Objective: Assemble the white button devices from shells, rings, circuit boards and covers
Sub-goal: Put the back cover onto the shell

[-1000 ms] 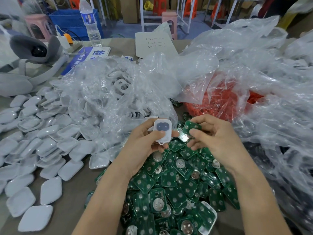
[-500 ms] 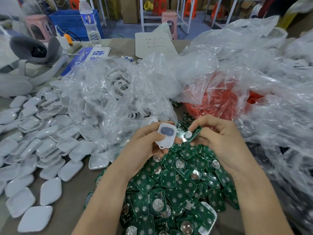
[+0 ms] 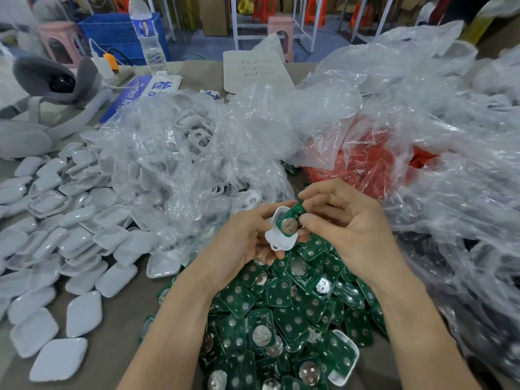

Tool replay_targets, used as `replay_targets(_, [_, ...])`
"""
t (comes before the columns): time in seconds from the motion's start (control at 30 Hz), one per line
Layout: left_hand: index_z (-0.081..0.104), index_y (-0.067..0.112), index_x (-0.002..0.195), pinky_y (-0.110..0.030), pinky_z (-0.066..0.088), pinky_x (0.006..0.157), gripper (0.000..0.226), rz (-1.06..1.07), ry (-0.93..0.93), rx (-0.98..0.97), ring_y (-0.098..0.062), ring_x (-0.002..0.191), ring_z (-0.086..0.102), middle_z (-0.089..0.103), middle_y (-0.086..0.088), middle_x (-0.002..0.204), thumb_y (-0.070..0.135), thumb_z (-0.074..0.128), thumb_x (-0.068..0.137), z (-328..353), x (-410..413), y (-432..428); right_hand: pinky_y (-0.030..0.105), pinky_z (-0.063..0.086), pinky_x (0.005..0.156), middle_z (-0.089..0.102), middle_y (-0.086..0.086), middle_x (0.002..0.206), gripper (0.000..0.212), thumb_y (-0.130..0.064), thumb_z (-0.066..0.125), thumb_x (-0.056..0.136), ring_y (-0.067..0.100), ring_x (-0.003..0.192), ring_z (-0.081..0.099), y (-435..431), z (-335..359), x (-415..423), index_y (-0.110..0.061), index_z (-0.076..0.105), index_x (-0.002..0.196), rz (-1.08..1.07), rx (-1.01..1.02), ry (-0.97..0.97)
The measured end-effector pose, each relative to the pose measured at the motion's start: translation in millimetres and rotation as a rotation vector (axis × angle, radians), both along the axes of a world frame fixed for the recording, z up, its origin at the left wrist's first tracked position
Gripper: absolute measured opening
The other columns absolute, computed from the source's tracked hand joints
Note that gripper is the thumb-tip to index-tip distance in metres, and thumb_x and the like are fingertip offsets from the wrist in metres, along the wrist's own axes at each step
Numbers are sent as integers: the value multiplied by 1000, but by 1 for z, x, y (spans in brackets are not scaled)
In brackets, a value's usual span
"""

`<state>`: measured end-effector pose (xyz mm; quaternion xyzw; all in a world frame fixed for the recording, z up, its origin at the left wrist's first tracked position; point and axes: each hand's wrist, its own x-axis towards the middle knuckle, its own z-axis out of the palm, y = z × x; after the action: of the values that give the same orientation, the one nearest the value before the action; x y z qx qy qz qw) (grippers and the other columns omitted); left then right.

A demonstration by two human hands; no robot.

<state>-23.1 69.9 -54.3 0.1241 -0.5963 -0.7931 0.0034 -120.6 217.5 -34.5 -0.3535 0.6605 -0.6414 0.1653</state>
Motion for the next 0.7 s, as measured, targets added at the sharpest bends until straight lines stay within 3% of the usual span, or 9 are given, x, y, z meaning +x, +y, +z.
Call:
replay_targets(0.3, [63, 13, 120, -21, 43, 49, 46, -22, 25, -17, -13, 59, 54, 64, -4, 75, 18, 44, 78, 0, 0, 0, 26, 58, 70, 72, -15, 83, 33, -4, 72, 81, 9, 82, 69, -5, -7, 5, -36, 71, 87, -80, 102, 210])
replay_targets(0.53, [64, 17, 124, -21, 44, 51, 50, -32, 29, -42, -14, 61, 53, 63, -4, 77, 18, 44, 79, -3, 0, -1, 38, 59, 76, 74, -9, 87, 28, -3, 71, 82, 12, 84, 70, -5, -8, 4, -29, 74, 90, -58, 124, 165])
replay_targets(0.7, [67, 22, 122, -22, 44, 51, 49, -35, 43, -45, -14, 62, 53, 63, -4, 78, 18, 43, 79, -4, 0, -1, 39, 59, 75, 73, -11, 89, 27, -3, 72, 81, 11, 84, 69, -5, -9, 5, -28, 74, 90, -66, 129, 185])
